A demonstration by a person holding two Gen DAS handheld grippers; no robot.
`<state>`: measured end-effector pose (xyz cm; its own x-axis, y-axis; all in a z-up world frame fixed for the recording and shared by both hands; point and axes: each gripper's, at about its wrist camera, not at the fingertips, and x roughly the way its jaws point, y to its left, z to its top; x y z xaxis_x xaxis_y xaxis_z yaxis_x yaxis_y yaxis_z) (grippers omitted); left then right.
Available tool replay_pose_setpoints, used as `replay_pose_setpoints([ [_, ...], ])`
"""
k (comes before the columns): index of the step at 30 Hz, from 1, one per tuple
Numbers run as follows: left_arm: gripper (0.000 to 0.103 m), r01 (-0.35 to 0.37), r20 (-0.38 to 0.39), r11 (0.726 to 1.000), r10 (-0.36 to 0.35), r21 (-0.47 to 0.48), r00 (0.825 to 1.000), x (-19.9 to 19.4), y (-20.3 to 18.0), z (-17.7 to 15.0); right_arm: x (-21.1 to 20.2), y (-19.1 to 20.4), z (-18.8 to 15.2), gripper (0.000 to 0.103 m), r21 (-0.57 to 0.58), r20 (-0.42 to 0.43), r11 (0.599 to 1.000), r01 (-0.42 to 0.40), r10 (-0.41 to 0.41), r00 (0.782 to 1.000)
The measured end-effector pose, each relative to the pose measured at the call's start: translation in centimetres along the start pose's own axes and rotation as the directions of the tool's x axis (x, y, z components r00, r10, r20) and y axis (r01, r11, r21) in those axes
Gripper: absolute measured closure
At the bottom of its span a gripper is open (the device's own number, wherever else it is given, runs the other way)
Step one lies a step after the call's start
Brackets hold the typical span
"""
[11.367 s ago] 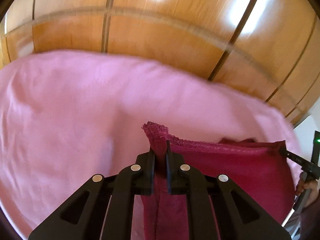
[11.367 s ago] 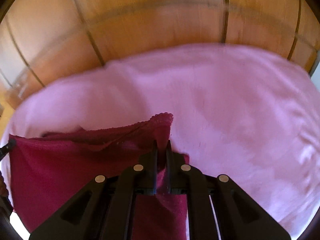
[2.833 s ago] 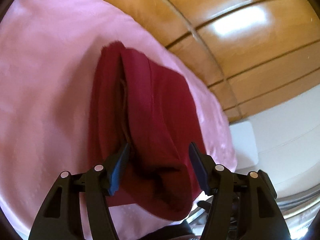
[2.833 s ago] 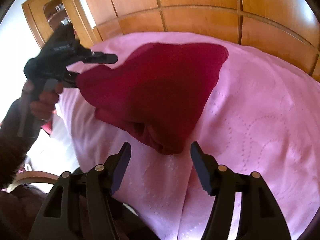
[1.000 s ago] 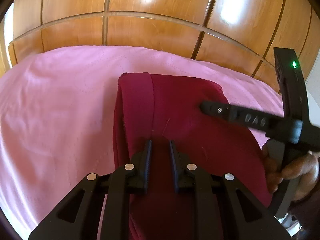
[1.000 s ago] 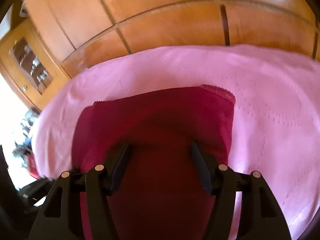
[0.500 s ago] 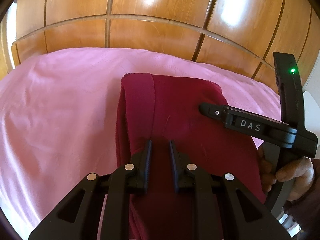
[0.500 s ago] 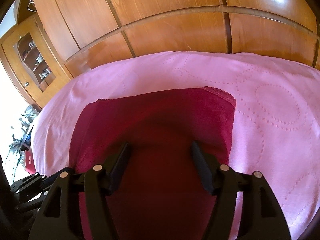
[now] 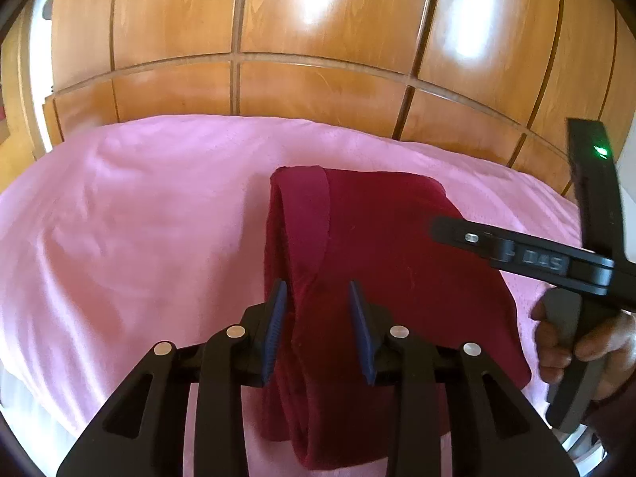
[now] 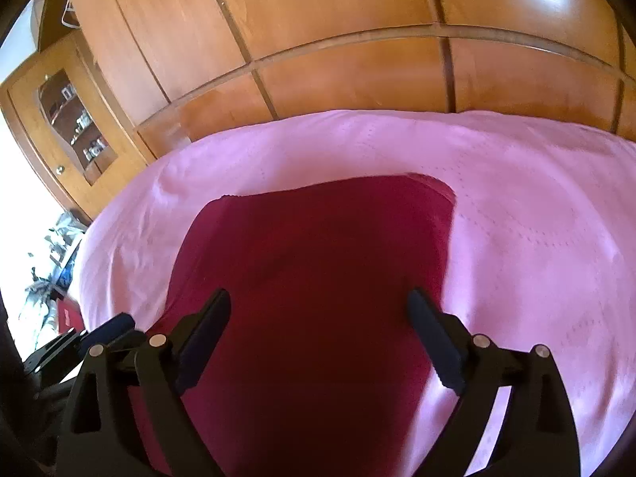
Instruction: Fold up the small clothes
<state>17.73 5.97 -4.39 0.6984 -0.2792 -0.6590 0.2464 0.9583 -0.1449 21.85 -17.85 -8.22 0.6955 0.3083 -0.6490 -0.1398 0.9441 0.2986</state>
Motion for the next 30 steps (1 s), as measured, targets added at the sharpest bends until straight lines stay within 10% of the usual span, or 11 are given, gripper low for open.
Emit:
replay_pose_setpoints([
  [8, 0.045, 0.000, -0.001, 1.000, 0.000, -0.020, 1.000, 0.0, 0.8, -0.3, -3.1, -2.5, -2.5, 0.012, 0.073, -0.025, 0.997, -0.035, 0.037, 0.999],
  [21, 0.045, 0.114, -0.096, 0.993, -0.117, -0.039, 0.988, 3.0, 2.2, -0.3, -1.3, -4.0, -3.0, 0.021, 0.190, -0.050, 0.965, -0.183, 0.195, 0.979],
  [30, 0.050, 0.293, -0.110, 0.943, -0.312, -0.159, 0.944, 5.5, 4.6, -0.8, 0.5, -4.3, -2.0, 0.031, 0.213, -0.059, 0.946, -0.244, 0.262, 0.963],
])
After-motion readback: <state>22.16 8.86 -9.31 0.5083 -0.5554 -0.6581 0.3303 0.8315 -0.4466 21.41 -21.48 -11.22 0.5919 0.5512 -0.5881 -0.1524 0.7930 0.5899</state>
